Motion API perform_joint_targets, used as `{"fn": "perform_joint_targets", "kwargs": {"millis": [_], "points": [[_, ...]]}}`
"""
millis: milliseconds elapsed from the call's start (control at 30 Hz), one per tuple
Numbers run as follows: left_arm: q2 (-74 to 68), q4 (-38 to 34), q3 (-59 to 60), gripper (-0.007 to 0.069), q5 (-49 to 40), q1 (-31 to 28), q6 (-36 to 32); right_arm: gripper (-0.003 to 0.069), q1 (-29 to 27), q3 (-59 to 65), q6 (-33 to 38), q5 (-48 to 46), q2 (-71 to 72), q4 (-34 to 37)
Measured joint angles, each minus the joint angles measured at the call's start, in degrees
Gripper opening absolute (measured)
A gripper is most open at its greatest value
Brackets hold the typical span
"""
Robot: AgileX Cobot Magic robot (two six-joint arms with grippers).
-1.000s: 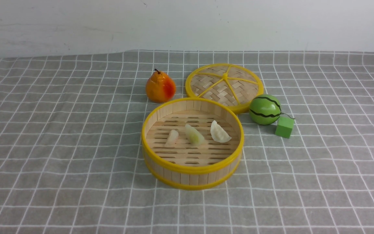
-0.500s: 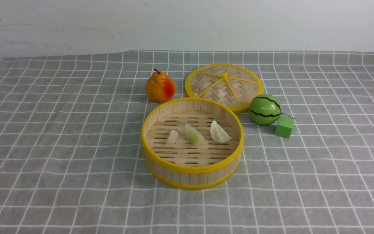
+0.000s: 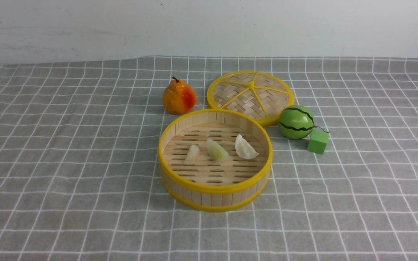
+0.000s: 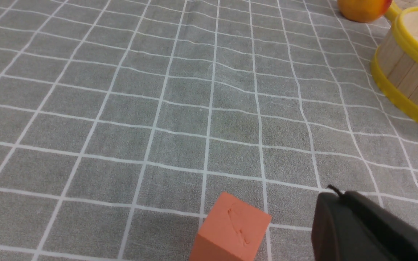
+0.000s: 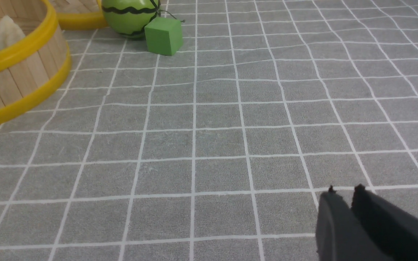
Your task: Put the dumplings into the steamer on the table with the grey tablecloth.
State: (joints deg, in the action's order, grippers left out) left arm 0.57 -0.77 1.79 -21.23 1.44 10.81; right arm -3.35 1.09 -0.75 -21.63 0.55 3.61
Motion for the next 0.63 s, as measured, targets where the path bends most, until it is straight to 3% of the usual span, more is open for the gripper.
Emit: {"fn": "perform_joint_targets", "kwargs": {"millis": [633], "points": [[0.0, 0.0, 0.0, -0.0014, 0.0, 0.0, 0.0, 0.0099, 0.0, 0.0, 0.0, 0.0, 0.0, 0.0]]}}
